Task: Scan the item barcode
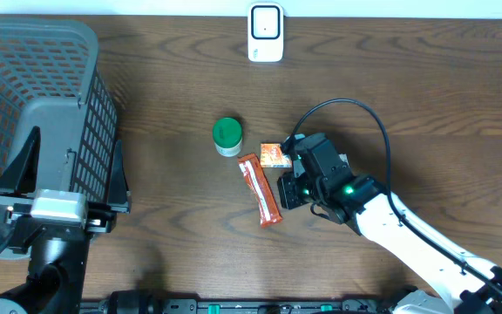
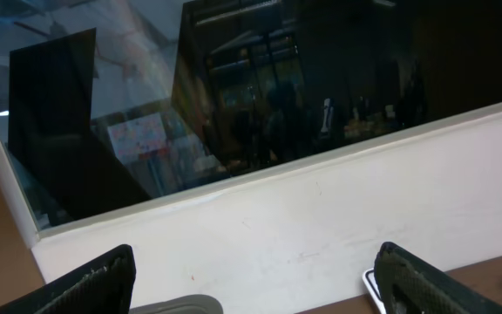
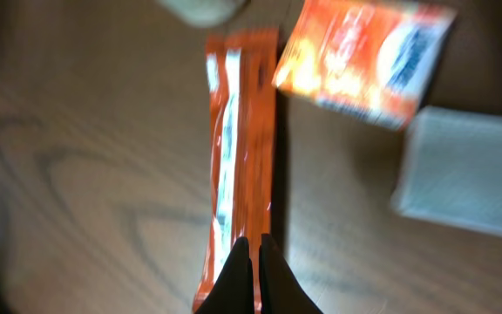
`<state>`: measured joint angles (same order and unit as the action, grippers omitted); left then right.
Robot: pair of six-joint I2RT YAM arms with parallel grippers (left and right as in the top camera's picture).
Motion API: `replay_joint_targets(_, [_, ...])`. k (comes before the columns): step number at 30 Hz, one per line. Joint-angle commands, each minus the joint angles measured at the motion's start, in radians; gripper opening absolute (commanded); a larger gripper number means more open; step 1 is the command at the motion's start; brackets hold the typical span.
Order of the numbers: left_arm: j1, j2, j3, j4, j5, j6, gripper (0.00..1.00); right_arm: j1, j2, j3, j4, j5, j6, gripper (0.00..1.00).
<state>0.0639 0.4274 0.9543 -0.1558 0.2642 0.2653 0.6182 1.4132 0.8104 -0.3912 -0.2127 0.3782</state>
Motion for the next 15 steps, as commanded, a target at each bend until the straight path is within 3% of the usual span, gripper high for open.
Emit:
replay_joint_targets(1, [0.005,-0.006,0.0,0.004,0.013,-0.005,0.87,-0.002,0.038,0.001,-0.029,-0.078,-0.005,0.01])
replay_joint_targets(15, [0.005,-0.006,0.0,0.001,0.012,-0.005,0.87,0.034,0.138,0.001,0.027,-0.121,-0.009,0.01])
